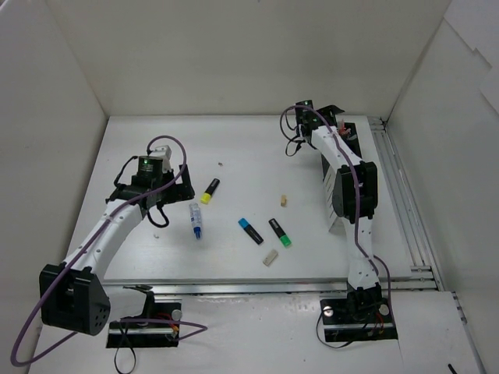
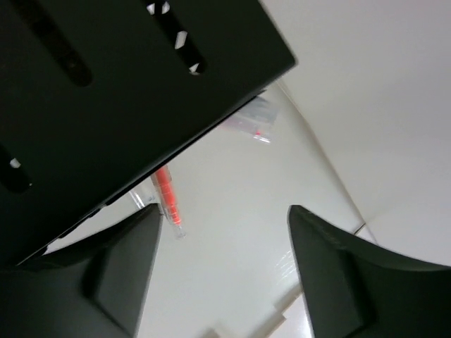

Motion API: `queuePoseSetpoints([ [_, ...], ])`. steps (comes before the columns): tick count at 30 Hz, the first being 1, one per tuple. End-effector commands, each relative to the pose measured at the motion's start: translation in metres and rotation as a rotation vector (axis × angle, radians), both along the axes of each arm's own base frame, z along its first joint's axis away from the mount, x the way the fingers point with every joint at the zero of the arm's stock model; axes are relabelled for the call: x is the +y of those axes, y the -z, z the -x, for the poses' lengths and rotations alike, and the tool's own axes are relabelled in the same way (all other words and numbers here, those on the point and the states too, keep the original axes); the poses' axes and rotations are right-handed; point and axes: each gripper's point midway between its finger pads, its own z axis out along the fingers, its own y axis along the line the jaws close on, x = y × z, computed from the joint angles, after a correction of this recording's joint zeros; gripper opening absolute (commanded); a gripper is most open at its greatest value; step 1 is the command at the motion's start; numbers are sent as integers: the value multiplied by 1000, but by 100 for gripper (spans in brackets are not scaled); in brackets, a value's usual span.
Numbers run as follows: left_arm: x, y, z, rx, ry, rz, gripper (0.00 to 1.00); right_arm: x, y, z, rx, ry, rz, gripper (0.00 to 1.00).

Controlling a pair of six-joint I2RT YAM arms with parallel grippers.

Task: Sort the stationery into containers
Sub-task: Place the pen in the storage box, then pick up the pen from the center of the board.

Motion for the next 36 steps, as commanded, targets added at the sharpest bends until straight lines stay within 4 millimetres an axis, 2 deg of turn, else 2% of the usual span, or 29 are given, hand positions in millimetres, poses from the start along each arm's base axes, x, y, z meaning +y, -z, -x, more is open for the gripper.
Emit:
queuePoseSetpoints([
  [1, -3, -37, -13, -130, 7, 29, 99, 8, -73, -1, -235, -12, -69, 76],
  [3, -3, -38, -12, -140, 8, 34, 99, 14, -88, -2, -295, -23, -109, 83],
  [5, -3, -40, -9, -153, 10, 39, 100, 29, -101, -3, -377, -42, -191, 98],
  [7, -1, -42, -5, -164, 8, 39, 99, 43, -111, -2, -460, -47, -285, 98],
  [11, 1, -43, 5, -165, 2, 40, 99, 68, -116, 6, -525, -68, -428, 98],
  [12, 4, -46, 7, -177, -8, 35, 99, 83, -115, 9, -542, -81, -489, 98],
  [13, 5, -46, 8, -178, -9, 31, 99, 89, -126, 17, -564, -92, -522, 98],
  [14, 6, -46, 10, -176, -13, 26, 99, 93, -120, 21, -555, -92, -545, 98],
  [15, 7, -49, 13, -187, -13, 30, 99, 109, -130, 28, -595, -105, -625, 98],
  [17, 7, -52, 17, -196, -16, 36, 99, 120, -133, 36, -635, -92, -725, 98],
  [18, 7, -56, 19, -211, -16, 45, 100, 130, -139, 39, -708, -46, -882, 98],
  [19, 6, -57, 20, -218, -17, 52, 99, 134, -155, 47, -773, -18, -1001, 98],
  [20, 5, -59, 22, -221, -15, 66, 99, 139, -156, 50, -802, 18, -1106, 98],
  [21, 4, -63, 24, -236, -14, 74, 100, 151, -171, 61, -860, 82, -1353, 98],
  [22, 4, -63, 27, -235, -14, 80, 100, 156, -174, 67, -863, 115, -1466, 98],
  [23, 5, -69, 30, -249, -21, 85, 99, 179, -155, 73, -786, 169, -1652, 98],
  [24, 7, -70, 32, -253, -31, 84, 99, 189, -154, 82, -745, 178, -1730, 98],
  [25, 10, -70, 36, -244, -47, 81, 99, 195, -168, 98, -728, 167, -1818, 98],
  [26, 16, -69, 36, -247, -81, 66, 99, 202, -140, 108, -653, 208, -1842, 98],
  [27, 18, -73, 39, -260, -106, 82, 99, 211, -149, 124, -646, 201, -1901, 98],
  [28, 19, -72, 42, -253, -118, 85, 99, 213, -141, 134, -647, 222, -1896, 98],
  [29, 22, -72, 43, -252, -135, 85, 99, 212, -113, 145, -625, 265, -1852, 98],
  [30, 23, -73, 45, -248, -157, 98, 99, 216, -114, 162, -634, 277, -1864, 98],
  [31, 22, -71, 48, -231, -164, 98, 99, 217, -85, 178, -590, 317, -1836, 98],
  [33, 22, -67, 50, -212, -184, 108, 99, 216, -72, 205, -577, 376, -1865, 98],
  [34, 22, -62, 51, -197, -185, 109, 100, 210, -39, 221, -539, 437, -1829, 98],
  [35, 19, -62, 52, -195, -173, 119, 99, 214, -26, 237, -500, 496, -1853, 98],
  [36, 19, -59, 52, -190, -173, 122, 99, 211, -25, 250, -491, 526, -1882, 98],
])
